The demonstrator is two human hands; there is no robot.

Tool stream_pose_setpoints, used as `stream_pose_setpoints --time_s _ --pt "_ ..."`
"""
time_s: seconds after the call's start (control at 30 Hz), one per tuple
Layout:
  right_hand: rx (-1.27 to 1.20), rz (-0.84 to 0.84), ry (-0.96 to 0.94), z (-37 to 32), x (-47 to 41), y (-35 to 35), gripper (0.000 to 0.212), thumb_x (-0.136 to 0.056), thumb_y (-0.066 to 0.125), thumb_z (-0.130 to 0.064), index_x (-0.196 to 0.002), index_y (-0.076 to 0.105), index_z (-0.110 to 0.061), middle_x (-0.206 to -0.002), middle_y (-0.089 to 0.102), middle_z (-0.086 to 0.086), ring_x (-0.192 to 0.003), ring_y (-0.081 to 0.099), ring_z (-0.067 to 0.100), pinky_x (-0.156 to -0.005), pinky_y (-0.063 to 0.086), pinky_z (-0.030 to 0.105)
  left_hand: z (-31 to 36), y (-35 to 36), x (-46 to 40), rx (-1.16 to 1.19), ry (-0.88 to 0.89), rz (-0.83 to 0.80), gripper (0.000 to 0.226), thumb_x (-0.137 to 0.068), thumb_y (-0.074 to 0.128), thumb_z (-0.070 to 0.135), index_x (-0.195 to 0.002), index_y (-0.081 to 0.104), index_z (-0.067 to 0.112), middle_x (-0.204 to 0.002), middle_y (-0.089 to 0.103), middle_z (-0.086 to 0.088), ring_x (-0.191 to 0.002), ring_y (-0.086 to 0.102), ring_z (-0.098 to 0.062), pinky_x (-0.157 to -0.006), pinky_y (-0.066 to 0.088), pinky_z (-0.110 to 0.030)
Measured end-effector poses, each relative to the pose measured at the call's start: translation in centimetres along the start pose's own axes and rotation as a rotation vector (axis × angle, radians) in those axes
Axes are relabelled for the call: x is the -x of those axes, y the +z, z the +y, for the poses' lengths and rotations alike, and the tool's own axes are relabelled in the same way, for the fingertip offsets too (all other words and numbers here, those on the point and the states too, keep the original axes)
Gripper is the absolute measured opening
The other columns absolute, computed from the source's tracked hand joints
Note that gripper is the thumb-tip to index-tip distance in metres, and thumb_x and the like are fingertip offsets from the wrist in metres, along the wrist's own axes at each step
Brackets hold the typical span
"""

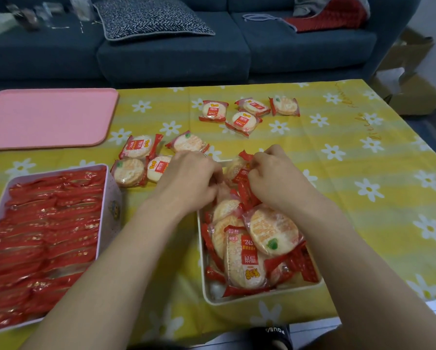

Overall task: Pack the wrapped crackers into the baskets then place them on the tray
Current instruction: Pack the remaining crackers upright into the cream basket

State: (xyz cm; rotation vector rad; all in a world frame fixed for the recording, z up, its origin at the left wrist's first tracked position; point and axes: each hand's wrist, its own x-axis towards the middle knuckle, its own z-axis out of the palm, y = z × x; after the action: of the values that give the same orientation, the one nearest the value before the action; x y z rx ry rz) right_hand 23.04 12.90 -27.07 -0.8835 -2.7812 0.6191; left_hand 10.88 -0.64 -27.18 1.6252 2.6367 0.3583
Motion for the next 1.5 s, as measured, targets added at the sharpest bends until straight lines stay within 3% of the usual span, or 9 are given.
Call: stream_pose_setpoints --time_s 0.2,0.33,0.5,0.6,0.73,0.9,1.17,1.37,1.5 --pt "0.065 0.060 -0.012 -0.2 0.2 -0.4 0.028 -0.094 0.046 -0.016 -0.104 0.067 0.000 -0.115 0.047 0.011 -0.087 0.060 0.033 -0.083 0.052 0.043 -1.7 -0.7 0.5 0.009 0.099 0.102 0.010 -0.079 0.065 0.024 -0.084 0.073 0.027 -0.092 0.058 0.009 -0.096 0.054 -0.017 -0.107 0.032 -0.042" --pt "0.114 0.008 -0.025 -0.3 0.6 -0.2 0.026 -0.088 0.047 -0.014 -0.099 0.067 -0.001 -0.113 0.048 0.012 -0.090 0.059 0.035 -0.083 0.052 0.042 -2.1 -0.7 0.3 0.053 0.099 0.128 0.009 -0.087 0.053 0.028 -0.085 0.061 0.024 -0.089 0.061 0.010 -0.093 0.056 -0.016 -0.115 0.027 -0.038" --pt "0.055 0.025 -0.035 -0.8 0.5 -0.2 0.028 -0.087 0.048 -0.014 -0.107 0.066 -0.005 -0.113 0.051 0.011 -0.097 0.059 0.033 -0.086 0.051 0.042 -1.6 0.0 0.2 0.000 0.008 0.143 0.010 -0.100 0.048 0.022 -0.101 0.057 0.016 -0.085 0.064 -0.004 -0.088 0.057 -0.032 -0.083 0.028 -0.032" --pt "0.016 0.063 -0.075 -1.1 0.4 -0.2 0.023 -0.088 0.051 -0.015 -0.105 0.066 -0.010 -0.105 0.054 0.007 -0.094 0.057 0.029 -0.083 0.049 0.040 -1.2 0.6 -0.1 -0.029 0.025 0.181 0.010 -0.100 0.051 0.019 -0.104 0.058 0.015 -0.094 0.068 -0.005 -0.090 0.059 -0.033 -0.088 0.037 -0.039" --pt "-0.003 0.025 -0.173 -1.3 0.4 0.1 0.024 -0.085 0.059 -0.018 -0.108 0.064 -0.017 -0.095 0.063 0.002 -0.091 0.059 0.024 -0.079 0.048 0.037 -1.0 1.3 -0.2 -0.048 0.022 0.204 0.013 -0.094 0.056 0.013 -0.107 0.055 0.014 -0.102 0.059 -0.007 -0.088 0.055 -0.033 -0.069 0.030 -0.037" --pt "0.093 0.031 -0.217 -1.6 0.4 1.4 0.025 -0.091 0.061 -0.030 -0.113 0.064 -0.018 -0.091 0.070 0.004 -0.091 0.064 0.029 -0.084 0.049 0.041 -1.4 1.6 -0.1 -0.004 -0.016 0.198 0.013 -0.090 0.059 0.010 -0.103 0.059 0.014 -0.105 0.054 -0.006 -0.082 0.054 -0.031 -0.062 0.028 -0.034" --pt "0.012 -0.029 -0.157 -1.4 -0.1 1.9 0.022 -0.085 0.060 -0.021 -0.107 0.060 -0.017 -0.086 0.069 0.004 -0.086 0.062 0.029 -0.083 0.051 0.045 -1.5 1.4 0.2 0.066 -0.039 0.042 0.036 -0.080 0.070 0.031 -0.113 0.058 0.025 -0.115 0.054 0.006 -0.099 0.058 -0.023 -0.070 0.040 -0.033" --pt "-0.158 -0.005 -0.129 -1.4 0.1 1.6 0.017 -0.083 0.065 -0.013 -0.099 0.062 -0.017 -0.073 0.066 -0.008 -0.077 0.063 0.018 -0.077 0.053 0.042 -1.3 1.7 -0.2 -0.002 0.017 0.172 0.013 -0.091 0.065 0.027 -0.099 0.064 0.017 -0.108 0.058 0.000 -0.099 0.056 -0.026 -0.075 0.029 -0.032" --pt "-0.205 0.024 -0.102 -1.2 -0.1 1.7 0.020 -0.083 0.068 -0.017 -0.100 0.058 -0.020 -0.075 0.063 -0.009 -0.076 0.061 0.015 -0.079 0.051 0.040 -1.6 1.7 -0.2 0.014 0.094 0.210 0.009 -0.091 0.065 0.025 -0.095 0.064 0.017 -0.108 0.058 0.000 -0.099 0.054 -0.025 -0.081 0.034 -0.034"
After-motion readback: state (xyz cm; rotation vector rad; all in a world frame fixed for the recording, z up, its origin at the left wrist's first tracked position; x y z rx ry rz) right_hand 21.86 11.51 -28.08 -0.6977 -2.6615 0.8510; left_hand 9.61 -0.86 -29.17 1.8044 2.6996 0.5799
